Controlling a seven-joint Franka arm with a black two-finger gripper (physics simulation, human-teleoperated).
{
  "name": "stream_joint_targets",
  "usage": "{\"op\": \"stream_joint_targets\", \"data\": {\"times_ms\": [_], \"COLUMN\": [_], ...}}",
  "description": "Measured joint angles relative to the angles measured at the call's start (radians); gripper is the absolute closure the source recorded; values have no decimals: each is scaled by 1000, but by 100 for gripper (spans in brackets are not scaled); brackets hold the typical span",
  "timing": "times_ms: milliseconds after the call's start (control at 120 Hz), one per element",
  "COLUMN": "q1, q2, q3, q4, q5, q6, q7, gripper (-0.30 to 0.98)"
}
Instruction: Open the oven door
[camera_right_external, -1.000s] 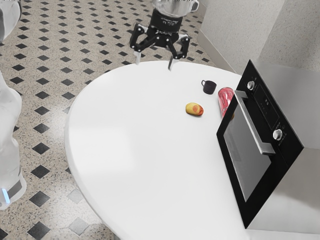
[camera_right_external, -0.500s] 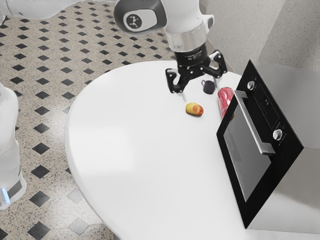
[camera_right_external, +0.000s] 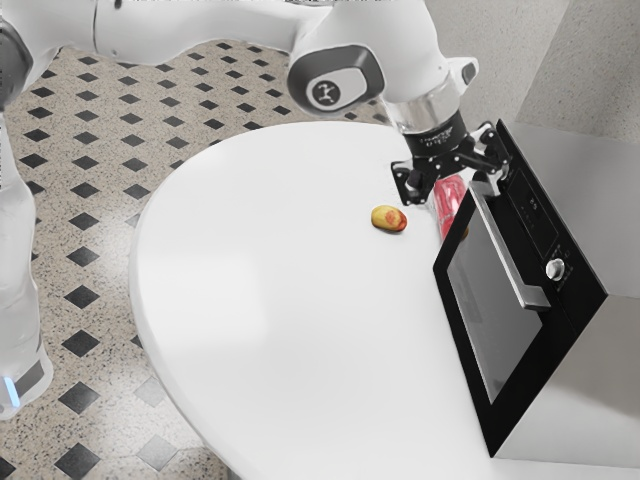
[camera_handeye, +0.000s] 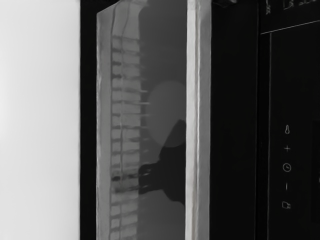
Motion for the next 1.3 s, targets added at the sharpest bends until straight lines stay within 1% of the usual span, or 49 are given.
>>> {"op": "stream_joint_targets", "data": {"times_ms": [333,950,975,1042,1125,1300], "q1": [6,50,52,58,65,75], "q2": [54,106,107,105,102,102], "q3": [1,8,8,8,8,8], "q4": [7,10,10,10,7,0], "q5": [24,28,22,-24,-62,-92], "q6": [106,183,185,190,192,194], "q7": [145,342,347,341,320,285], "gripper": [3,3,3,3,3,4]}}
